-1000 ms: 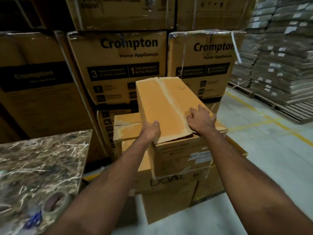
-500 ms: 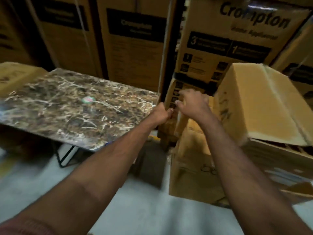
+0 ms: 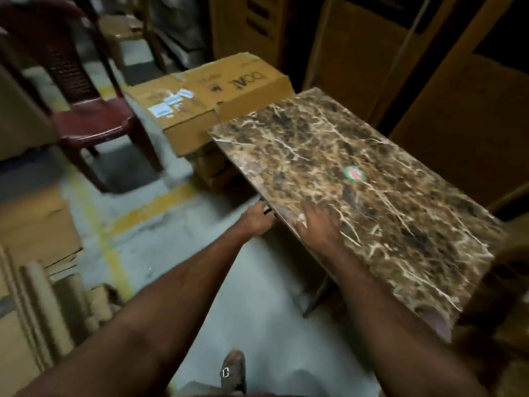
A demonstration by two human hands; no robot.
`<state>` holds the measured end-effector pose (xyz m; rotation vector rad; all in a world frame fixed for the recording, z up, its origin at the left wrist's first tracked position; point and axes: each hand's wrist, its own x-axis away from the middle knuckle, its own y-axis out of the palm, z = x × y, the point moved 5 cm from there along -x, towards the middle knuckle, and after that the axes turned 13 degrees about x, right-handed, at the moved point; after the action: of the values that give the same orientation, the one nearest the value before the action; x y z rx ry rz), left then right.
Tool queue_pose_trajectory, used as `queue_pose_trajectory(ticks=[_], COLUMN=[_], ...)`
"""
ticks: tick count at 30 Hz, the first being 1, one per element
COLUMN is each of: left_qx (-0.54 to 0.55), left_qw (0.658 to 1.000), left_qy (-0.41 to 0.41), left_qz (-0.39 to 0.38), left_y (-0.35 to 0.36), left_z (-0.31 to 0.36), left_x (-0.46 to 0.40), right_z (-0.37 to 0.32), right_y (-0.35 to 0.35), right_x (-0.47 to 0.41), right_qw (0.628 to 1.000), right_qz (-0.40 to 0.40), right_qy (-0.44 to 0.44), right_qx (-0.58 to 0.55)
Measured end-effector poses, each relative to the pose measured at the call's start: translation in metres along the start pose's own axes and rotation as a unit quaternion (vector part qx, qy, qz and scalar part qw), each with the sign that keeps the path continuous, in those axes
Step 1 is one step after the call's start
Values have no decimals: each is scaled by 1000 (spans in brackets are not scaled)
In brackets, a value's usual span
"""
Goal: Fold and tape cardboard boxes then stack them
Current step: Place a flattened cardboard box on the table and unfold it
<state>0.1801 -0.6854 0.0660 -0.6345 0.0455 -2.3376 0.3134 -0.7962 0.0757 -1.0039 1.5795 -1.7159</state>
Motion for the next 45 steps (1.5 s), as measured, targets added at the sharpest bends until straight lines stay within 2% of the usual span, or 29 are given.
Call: queue_pose_trajectory(ticks=[2, 8, 12, 15, 22, 28, 31, 35, 40, 43, 45], left_qx=[9, 56, 74, 90, 121, 200, 274, 393, 394, 434, 450], left_qw=[998, 987, 975, 965, 935, 907, 887, 863, 876, 872, 869], left_qy=[-12, -78, -110, -147, -197, -202, -218, -219, -244, -211, -200], left_qz=[56, 130, 180, 199, 269, 311, 300, 228, 136, 75, 47], left_y=[-58, -173, -249, -295, -410, -489, -516, -546, -576, -584, -591], left_z=[-12, -58, -86, -103, -118, -124, -142, -153, -137, -129, -121], left_x=[-18, -79, -135, -176, -258, -339, -374, -412, -438, -448, -455], right_z=[-60, -183, -258, -303, -405, -468, -489, -525, -554, -567, -571], right_y=[5, 31, 40, 48, 60, 77, 94, 103, 101, 97, 89], right_x=[-37, -139, -212, -265, -383, -467, -494, -524, -553, -545, -545], right_qw=[999, 987, 976, 968, 960, 964, 976, 984, 990, 995, 997], right_qz=[-7, -29, 9, 16, -54, -86, -98, -100, -120, -88, -58], right_qy=[-43, -147, -191, -197, -213, -173, -118, -84, -43, -27, 4], right_qx=[-20, -54, -107, -154, -172, -182, -152, -124, -68, -31, -55])
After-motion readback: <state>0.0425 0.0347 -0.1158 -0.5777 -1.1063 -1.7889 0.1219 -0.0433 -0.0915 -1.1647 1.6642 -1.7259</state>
